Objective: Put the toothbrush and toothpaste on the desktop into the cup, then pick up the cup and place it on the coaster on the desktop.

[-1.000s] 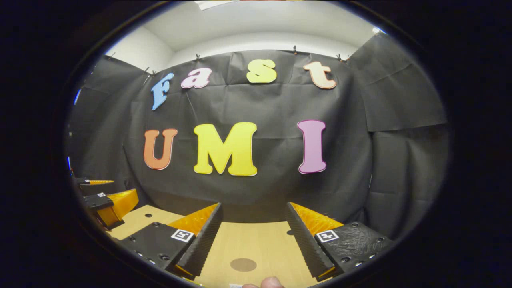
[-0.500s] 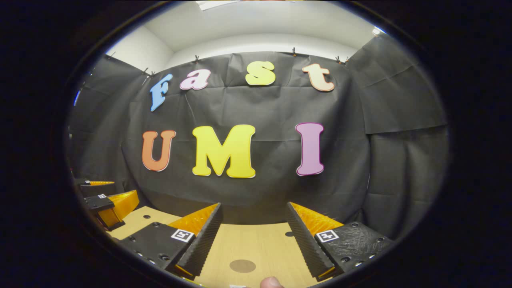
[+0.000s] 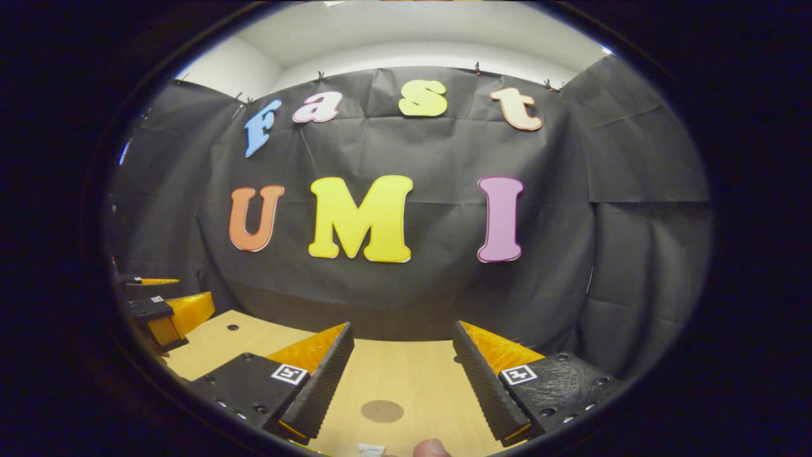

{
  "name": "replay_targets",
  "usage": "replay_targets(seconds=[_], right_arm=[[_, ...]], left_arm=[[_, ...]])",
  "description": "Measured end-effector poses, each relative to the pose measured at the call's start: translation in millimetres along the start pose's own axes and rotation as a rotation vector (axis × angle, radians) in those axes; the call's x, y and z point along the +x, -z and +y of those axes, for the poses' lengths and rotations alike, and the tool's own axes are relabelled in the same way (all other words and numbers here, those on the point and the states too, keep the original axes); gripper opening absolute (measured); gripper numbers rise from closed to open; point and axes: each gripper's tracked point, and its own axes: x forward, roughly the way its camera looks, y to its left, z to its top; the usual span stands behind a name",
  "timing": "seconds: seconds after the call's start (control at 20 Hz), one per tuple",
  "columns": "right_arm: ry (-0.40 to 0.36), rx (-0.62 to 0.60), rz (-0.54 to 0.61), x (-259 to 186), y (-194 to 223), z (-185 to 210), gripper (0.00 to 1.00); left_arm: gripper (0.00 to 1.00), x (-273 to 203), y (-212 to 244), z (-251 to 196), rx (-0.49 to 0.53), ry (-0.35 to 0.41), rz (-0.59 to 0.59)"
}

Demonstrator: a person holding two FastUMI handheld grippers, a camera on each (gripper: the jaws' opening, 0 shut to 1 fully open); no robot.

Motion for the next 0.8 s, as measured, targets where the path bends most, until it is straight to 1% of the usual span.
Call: replay_targets(seconds=[0.05,0.1,0.15,0.25,0.3,0.35,0.4,0.45,0.5,0.6,0.65,0.8], right_arm=[[-0.013,-0.005,0.025,1.8,9.2,3.5,0.95],[-0.028,-0.011,0.052,1.8,18.7,7.0,0.97],[-0.051,-0.030,0.086,2.0,30.1,11.1,0.95],[-0.083,-0.035,0.141,-1.4,46.9,14.5,0.95],[-0.104,-0.032,0.188,-2.9,60.4,18.6,0.95],[-0.125,-0.033,0.232,-5.0,73.5,21.7,0.95],[-0.148,-0.042,0.315,-8.8,99.6,23.4,0.95],[-0.154,-0.043,0.371,-12.0,117.1,22.3,0.95],[-0.152,-0.042,0.418,-14.2,129.6,20.8,0.98],[-0.140,-0.042,0.484,-19.9,147.5,16.4,0.98],[-0.138,-0.042,0.505,-22.9,154.6,16.2,0.95],[-0.145,-0.023,0.635,-33.0,184.4,23.3,0.95]], left_arm=[[0.96,1.9,8.1,0.1,0.013,0.004,0.028],[0.97,1.9,17.9,2.3,0.027,0.005,0.059],[0.97,2.0,29.1,2.8,0.037,0.014,0.099],[0.97,-7.0,55.5,0.8,0.027,0.030,0.184],[0.97,-10.5,73.7,-4.5,0.015,0.045,0.249],[0.97,-14.0,84.3,-6.3,0.011,0.053,0.285],[0.97,-17.9,98.6,-6.9,0.008,0.056,0.340],[0.97,-25.8,118.5,-7.3,0.003,0.054,0.417],[0.98,-31.0,130.5,-6.5,-0.006,0.052,0.460],[0.98,-39.5,162.6,-4.5,-0.044,0.046,0.575],[0.98,-43.3,172.5,-5.3,-0.052,0.043,0.610],[0.98,-64.6,210.8,-4.5,-0.052,0.040,0.760]])
